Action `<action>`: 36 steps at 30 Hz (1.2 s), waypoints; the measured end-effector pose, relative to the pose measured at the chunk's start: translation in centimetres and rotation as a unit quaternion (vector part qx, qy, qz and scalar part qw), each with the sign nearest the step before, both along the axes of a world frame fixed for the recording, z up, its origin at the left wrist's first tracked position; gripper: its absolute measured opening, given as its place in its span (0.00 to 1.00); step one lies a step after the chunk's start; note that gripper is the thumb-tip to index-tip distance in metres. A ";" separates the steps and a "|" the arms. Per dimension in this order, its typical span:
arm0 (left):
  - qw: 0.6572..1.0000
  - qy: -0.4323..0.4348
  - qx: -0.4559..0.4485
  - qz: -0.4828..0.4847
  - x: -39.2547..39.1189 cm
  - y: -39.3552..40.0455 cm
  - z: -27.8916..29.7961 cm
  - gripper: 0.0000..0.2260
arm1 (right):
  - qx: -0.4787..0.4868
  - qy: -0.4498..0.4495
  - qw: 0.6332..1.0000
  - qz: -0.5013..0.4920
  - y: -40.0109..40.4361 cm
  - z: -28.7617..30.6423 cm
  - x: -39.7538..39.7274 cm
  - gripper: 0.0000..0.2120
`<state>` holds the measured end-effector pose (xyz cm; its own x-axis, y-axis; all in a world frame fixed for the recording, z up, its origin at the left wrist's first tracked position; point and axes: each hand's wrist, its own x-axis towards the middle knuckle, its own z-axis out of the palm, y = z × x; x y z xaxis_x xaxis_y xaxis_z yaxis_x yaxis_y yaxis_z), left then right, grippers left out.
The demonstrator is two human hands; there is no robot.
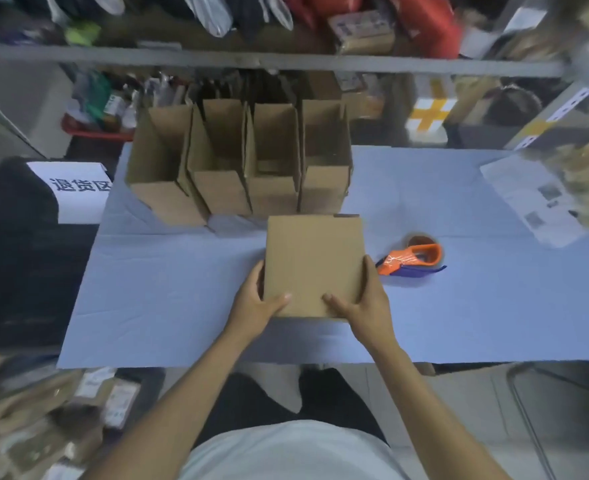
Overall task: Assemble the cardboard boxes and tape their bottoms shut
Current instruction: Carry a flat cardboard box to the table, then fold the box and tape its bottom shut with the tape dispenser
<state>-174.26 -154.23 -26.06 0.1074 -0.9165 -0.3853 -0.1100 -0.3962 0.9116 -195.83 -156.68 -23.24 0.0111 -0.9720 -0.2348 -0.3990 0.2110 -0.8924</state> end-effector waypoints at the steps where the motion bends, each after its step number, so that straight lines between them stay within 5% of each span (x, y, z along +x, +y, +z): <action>1: 1.000 -0.003 0.016 0.009 -0.4 -0.5 -0.5 0.31 | 0.017 -0.002 1.000 0.017 -1.0 -0.2 -0.4 0.42; 6: 0.997 -0.037 0.060 0.015 -0.9 -1.3 -2.8 0.37 | 0.085 -0.003 0.993 0.081 -3.8 -2.2 -1.5 0.43; 9: 0.982 -0.183 0.035 -0.015 -0.3 -3.8 -1.9 0.39 | 0.121 -0.019 0.989 0.085 -4.0 -3.3 -2.0 0.47; 12: 0.930 -0.344 -0.033 -0.127 -0.3 -9.3 0.0 0.42 | 0.119 0.012 0.986 0.118 -3.8 -3.5 -2.0 0.48; 17: 0.832 -0.429 -0.019 -0.352 -0.6 -13.6 1.3 0.42 | 0.121 0.049 0.979 0.158 -5.3 -3.2 -1.6 0.49; 22: 0.890 -0.415 0.056 -0.182 2.7 -8.6 1.0 0.41 | 0.131 0.165 0.978 0.000 -5.9 -3.8 0.9 0.48; 24: 0.894 -0.414 0.085 -0.149 3.3 -5.9 1.1 0.44 | 0.152 0.174 0.972 -0.052 -5.5 -4.2 2.1 0.40; 28: 0.874 -0.411 0.180 -0.185 4.3 -3.7 0.6 0.59 | 0.123 0.113 0.985 0.041 -5.8 -4.2 4.0 0.20; 32: 0.825 -0.472 0.104 -0.292 5.2 -5.7 0.7 0.62 | 0.130 0.107 0.971 0.171 -6.5 -3.3 4.3 0.29; 36: 0.881 -0.376 0.142 -0.250 4.8 -6.1 1.0 0.54 | 0.208 0.211 0.951 0.088 -5.6 -3.9 3.6 0.26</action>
<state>-169.45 -160.33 -25.08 0.0413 -0.7997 -0.5990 -0.8657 -0.3280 0.3782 -192.25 -162.30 -27.16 -0.0163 -0.7853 -0.6189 -0.7646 0.4086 -0.4984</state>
